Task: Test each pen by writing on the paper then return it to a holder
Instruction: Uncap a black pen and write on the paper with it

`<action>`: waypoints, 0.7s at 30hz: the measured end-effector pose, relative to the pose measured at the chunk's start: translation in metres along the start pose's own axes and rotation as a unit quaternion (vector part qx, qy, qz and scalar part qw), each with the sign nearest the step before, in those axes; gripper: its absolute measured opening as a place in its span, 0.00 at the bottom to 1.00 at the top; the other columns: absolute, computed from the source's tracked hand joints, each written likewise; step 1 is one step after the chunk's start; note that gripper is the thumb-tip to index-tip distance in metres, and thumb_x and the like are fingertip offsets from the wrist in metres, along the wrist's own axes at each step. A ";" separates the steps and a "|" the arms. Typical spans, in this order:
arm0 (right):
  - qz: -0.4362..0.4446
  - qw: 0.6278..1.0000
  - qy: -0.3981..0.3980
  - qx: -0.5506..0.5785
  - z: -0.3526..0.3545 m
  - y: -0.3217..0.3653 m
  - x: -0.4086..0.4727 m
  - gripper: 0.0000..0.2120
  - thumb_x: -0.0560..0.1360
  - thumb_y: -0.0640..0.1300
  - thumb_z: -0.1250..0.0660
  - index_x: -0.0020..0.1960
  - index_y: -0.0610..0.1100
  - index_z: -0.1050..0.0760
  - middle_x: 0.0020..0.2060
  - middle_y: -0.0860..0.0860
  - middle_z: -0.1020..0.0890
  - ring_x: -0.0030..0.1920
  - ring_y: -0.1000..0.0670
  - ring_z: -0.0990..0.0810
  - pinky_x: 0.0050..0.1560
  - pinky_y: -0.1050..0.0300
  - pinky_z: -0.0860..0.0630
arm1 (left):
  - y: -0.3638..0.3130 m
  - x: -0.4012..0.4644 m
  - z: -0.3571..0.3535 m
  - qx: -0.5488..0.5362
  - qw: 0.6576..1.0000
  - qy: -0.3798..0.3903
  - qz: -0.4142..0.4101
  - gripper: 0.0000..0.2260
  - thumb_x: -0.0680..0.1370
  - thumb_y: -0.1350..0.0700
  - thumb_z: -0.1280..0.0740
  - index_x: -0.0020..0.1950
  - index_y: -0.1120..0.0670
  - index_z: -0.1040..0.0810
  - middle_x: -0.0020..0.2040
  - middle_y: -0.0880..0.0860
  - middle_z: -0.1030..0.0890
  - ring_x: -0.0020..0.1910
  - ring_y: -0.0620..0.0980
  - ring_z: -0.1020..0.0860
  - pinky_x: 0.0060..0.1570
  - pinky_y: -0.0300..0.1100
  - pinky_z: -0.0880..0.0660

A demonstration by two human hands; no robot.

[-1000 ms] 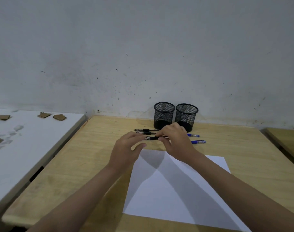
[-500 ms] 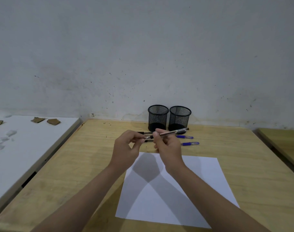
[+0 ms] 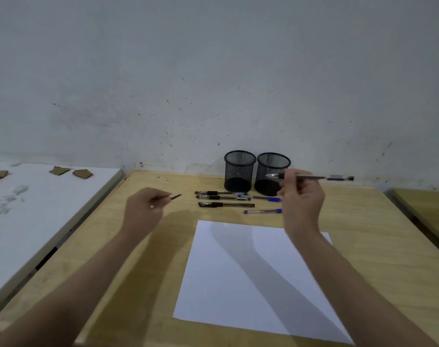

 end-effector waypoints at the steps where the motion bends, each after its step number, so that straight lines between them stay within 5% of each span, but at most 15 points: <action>1: -0.007 1.000 0.009 0.009 0.005 0.003 0.006 0.09 0.78 0.39 0.36 0.39 0.46 0.25 0.29 0.48 0.25 0.26 0.56 0.28 0.30 0.63 0.28 | 0.012 0.001 0.005 0.017 0.999 0.007 0.034 0.04 0.70 0.63 0.28 0.44 0.57 0.17 0.40 0.52 0.18 0.37 0.39 0.23 0.38 0.21 0.32; 7: -0.087 0.994 0.072 0.010 -0.010 -0.022 -0.025 0.11 0.77 0.39 0.35 0.36 0.46 0.24 0.22 0.55 0.24 0.23 0.58 0.30 0.28 0.65 0.29 | 0.021 -0.011 -0.038 0.033 0.990 0.111 0.080 0.07 0.70 0.59 0.27 0.47 0.55 0.16 0.43 0.50 0.18 0.42 0.44 0.22 0.44 0.30 0.28; 14: -0.113 0.990 0.086 0.009 -0.012 -0.031 -0.041 0.10 0.76 0.40 0.34 0.36 0.45 0.23 0.22 0.55 0.23 0.24 0.59 0.28 0.30 0.67 0.28 | 0.021 -0.011 -0.052 0.012 0.983 0.160 0.091 0.09 0.70 0.58 0.26 0.49 0.53 0.17 0.46 0.51 0.19 0.48 0.49 0.22 0.44 0.30 0.30; 21: -0.165 0.979 0.118 -0.033 -0.023 -0.046 -0.059 0.07 0.74 0.40 0.32 0.38 0.45 0.22 0.28 0.49 0.23 0.26 0.57 0.27 0.31 0.63 0.25 | 0.001 -0.034 -0.035 -0.017 0.984 0.172 0.032 0.15 0.70 0.51 0.28 0.56 0.50 0.19 0.54 0.45 0.21 0.53 0.40 0.25 0.55 0.33 0.31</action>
Point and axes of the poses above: each hand's wrist, its own x-axis towards the middle knuckle, its own z-axis out of the back of the hand, y = z × x, the point moved 4 cm from there along x, towards the middle knuckle
